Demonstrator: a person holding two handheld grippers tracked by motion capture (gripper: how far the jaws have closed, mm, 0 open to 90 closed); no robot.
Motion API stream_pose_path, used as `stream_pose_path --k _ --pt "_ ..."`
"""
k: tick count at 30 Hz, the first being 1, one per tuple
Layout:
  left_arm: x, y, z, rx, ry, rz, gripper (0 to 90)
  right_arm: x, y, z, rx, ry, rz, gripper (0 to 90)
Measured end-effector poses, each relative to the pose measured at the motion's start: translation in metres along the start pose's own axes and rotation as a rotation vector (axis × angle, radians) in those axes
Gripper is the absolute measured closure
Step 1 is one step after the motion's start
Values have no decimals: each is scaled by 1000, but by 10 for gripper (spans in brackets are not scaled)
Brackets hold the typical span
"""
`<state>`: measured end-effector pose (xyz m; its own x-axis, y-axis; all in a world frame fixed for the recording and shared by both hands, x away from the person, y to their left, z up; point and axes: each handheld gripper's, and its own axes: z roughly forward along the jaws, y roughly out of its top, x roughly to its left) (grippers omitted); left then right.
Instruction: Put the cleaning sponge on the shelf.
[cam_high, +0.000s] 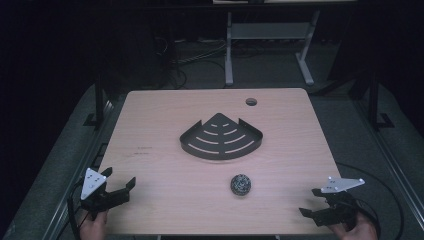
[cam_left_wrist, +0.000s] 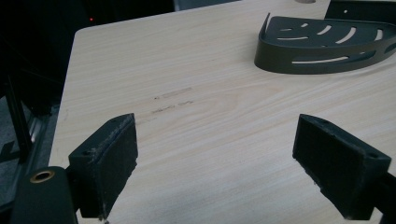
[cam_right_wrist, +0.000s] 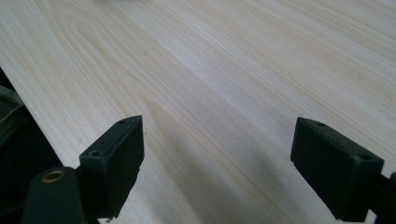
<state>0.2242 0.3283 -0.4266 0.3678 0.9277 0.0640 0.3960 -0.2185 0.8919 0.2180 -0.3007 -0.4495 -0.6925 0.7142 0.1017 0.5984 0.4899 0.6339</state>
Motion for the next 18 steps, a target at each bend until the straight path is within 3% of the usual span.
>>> stream_pose_path --k 18 --pt "-1 -1 -1 -4 -12 2 132 11 24 3 37 15 -54 169"
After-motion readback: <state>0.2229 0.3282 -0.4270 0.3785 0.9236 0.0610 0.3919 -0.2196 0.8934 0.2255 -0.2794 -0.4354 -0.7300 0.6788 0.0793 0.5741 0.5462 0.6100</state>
